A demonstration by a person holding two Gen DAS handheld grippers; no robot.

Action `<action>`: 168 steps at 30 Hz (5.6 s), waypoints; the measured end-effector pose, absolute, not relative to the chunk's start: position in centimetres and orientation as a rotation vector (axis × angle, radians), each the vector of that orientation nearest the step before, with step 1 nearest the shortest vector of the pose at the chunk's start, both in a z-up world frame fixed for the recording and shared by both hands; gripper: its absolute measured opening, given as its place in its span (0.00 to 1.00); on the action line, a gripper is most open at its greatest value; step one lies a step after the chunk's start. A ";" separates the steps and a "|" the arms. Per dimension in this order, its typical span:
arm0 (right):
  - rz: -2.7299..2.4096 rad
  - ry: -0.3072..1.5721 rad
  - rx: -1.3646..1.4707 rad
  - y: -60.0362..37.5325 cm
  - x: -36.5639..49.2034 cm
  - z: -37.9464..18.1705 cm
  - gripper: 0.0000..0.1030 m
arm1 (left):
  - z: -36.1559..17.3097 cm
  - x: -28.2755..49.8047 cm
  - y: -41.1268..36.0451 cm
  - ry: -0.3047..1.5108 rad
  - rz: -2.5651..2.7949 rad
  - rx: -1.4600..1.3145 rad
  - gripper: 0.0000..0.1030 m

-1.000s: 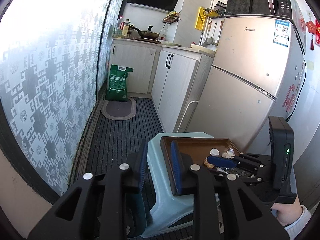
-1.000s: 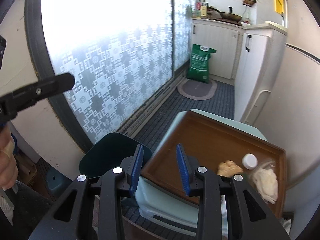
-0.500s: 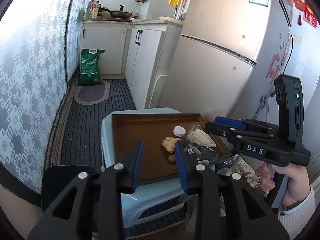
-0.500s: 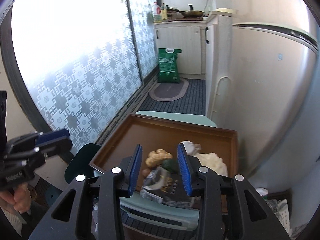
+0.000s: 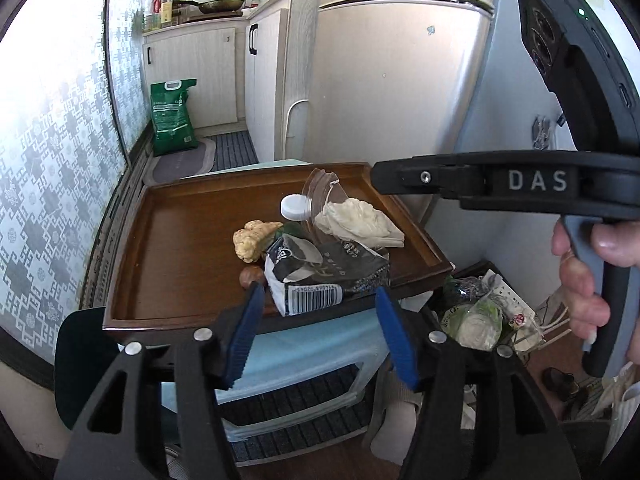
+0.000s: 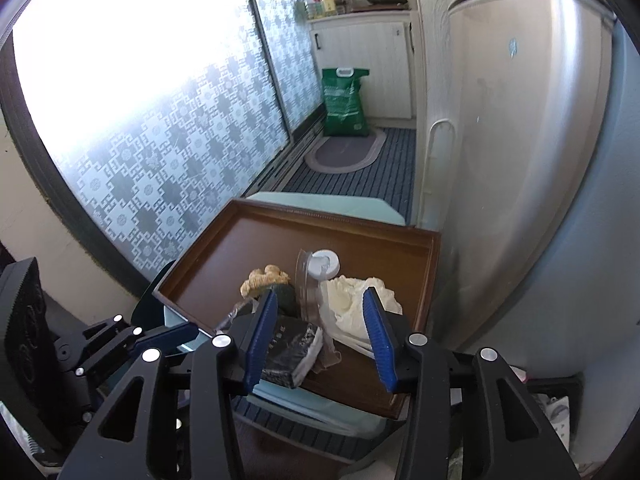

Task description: Collect trash

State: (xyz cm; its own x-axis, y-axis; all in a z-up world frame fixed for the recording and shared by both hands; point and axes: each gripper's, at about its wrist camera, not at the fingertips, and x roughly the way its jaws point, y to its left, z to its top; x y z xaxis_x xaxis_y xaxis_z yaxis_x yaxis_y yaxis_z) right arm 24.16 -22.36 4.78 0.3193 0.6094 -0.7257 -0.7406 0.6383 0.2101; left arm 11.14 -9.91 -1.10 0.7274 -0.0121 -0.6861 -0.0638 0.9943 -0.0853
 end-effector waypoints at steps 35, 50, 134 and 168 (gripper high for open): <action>1.085 1.012 -0.188 -19.0 28.6 0.4 0.34 | -3.5 14.9 -10.4 0.772 0.122 -0.200 0.80; 1.095 1.050 -0.128 -18.3 29.4 -0.6 0.33 | -3.3 15.7 -10.6 0.773 0.125 -0.219 0.90; 0.942 0.996 -0.188 -13.1 27.2 2.8 0.00 | 2.2 8.1 0.6 0.587 -0.001 -0.401 0.69; 1.106 0.891 -0.231 -1.5 20.0 7.1 0.00 | -0.2 1.5 14.5 0.634 0.287 -0.413 0.69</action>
